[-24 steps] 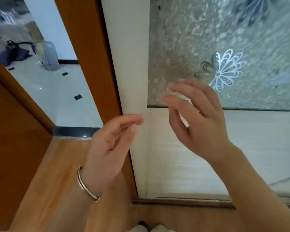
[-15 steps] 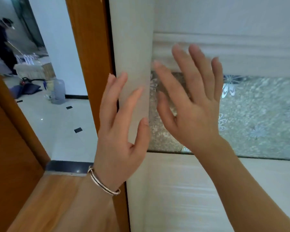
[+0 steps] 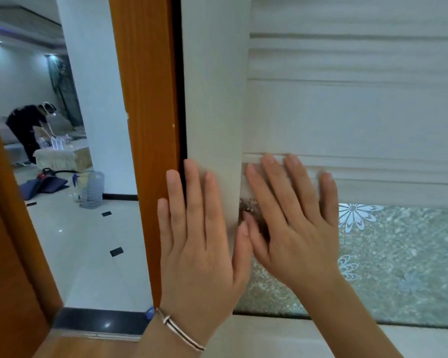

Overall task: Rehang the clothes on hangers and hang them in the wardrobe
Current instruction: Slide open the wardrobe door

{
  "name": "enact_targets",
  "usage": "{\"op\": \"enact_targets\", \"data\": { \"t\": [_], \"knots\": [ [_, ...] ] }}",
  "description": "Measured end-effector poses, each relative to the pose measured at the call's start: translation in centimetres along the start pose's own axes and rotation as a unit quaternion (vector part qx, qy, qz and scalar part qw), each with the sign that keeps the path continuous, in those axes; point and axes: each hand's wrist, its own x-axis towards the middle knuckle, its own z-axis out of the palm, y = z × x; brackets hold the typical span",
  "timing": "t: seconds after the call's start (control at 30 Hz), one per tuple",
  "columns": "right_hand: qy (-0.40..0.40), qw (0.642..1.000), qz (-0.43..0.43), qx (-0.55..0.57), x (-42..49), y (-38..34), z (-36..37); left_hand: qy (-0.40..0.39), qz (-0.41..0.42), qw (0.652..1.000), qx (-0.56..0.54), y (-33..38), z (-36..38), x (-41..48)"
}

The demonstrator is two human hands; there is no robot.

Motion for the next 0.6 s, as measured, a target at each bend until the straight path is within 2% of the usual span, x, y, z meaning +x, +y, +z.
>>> {"op": "enact_targets", "data": {
  "t": [0.17, 0.33, 0.43, 0.6],
  "knots": [
    [0.008, 1.0, -0.007, -0.029, -0.3, 0.7, 0.1, 0.001, 0.014, 1.0, 0.016, 0.1, 0.5, -0.1],
    [0.012, 0.999, -0.01, -0.052, -0.8, 2.3, -0.1, -0.02, 0.059, 0.997, -0.05, 1.0, 1.0, -0.1],
    [0.012, 0.998, -0.009, -0.063, -1.1, 3.9, -0.5, -0.035, 0.075, 0.982, -0.171, 2.2, 1.6, 0.2],
    [0.009, 0.998, -0.016, -0.068, -2.3, 7.5, -1.6, -0.037, 0.059, 0.9, -0.43, 4.2, 3.3, 0.2]
  ]
}}
